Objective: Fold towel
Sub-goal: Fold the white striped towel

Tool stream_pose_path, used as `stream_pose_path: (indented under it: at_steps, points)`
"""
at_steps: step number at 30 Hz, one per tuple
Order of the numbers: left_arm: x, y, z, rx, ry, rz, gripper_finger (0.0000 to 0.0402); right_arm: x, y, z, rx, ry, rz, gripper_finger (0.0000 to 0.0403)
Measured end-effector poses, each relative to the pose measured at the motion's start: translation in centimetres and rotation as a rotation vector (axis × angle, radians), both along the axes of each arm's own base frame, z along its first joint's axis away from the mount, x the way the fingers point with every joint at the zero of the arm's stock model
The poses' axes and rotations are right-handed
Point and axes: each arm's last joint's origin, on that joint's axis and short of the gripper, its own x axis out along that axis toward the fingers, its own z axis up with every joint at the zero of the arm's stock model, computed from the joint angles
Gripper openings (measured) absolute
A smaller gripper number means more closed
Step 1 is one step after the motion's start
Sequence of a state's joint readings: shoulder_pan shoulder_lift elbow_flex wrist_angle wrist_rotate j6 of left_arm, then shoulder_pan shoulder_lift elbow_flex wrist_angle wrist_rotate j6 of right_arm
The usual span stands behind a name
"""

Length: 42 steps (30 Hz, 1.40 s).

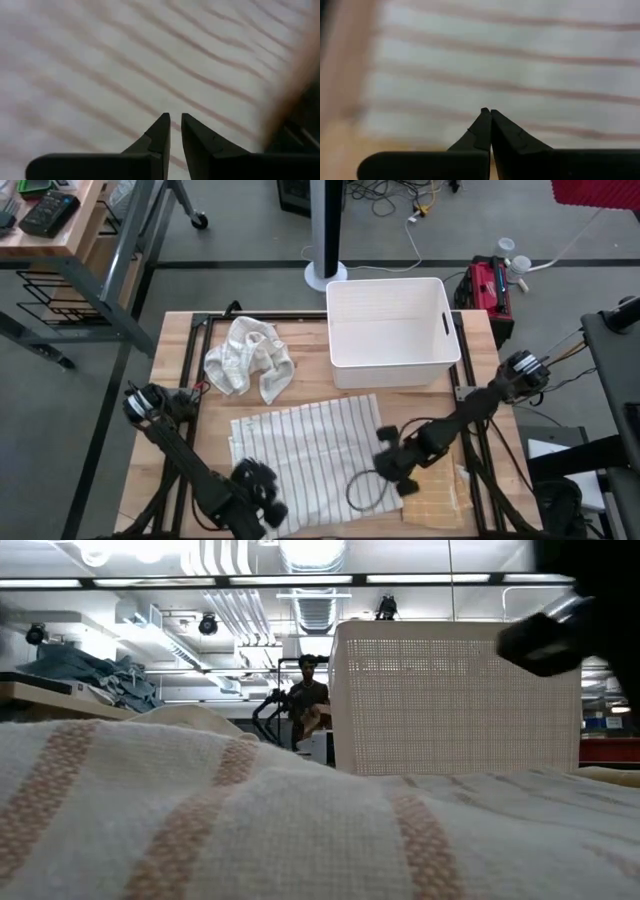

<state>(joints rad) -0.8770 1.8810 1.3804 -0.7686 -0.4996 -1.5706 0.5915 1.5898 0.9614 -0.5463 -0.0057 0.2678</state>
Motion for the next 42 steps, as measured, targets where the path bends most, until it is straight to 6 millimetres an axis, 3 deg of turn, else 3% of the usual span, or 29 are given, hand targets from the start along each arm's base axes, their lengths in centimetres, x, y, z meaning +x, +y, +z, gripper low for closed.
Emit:
stream_pose_path:
  at_steps: [4, 11, 17, 21, 28, 32, 37, 42]
  points:
    - [0.8, -2.6, 0.5, -0.087, -0.119, -0.265, 0.0037, -1.3, 1.9, -0.1, 0.048, 0.029, 0.126, 0.0]
    - [1.1, -4.0, -1.2, -0.116, -0.141, -0.285, 0.0037, -2.9, 5.0, 0.1, -0.059, -0.116, 0.17, 0.0]
    - [1.3, -4.3, -2.4, -0.153, -0.094, -0.27, 0.0037, -2.8, 5.7, -0.6, -0.013, -0.091, 0.108, 0.0008]
    - [1.1, -4.2, -3.0, -0.126, -0.061, -0.273, 0.0037, -2.5, 6.1, -0.8, 0.028, -0.101, 0.122, 0.0047]
    - [1.0, -4.2, -3.0, -0.128, -0.048, -0.284, 0.0036, -1.8, 7.2, -0.8, 0.045, -0.111, 0.164, 0.0153]
    - [1.0, -4.2, -3.1, -0.158, -0.02, -0.288, 0.0036, -1.4, 7.6, -1.8, 0.019, -0.086, 0.176, 0.0198]
    - [0.9, -4.2, -3.5, -0.142, 0.002, -0.295, 0.0036, -1.1, 7.9, -3.1, -0.007, -0.061, 0.185, 0.0224]
    - [0.0, -3.0, -5.1, -0.099, 0.151, -0.184, 0.0036, -0.7, 8.0, -5.2, -0.063, -0.025, 0.148, 0.0219]
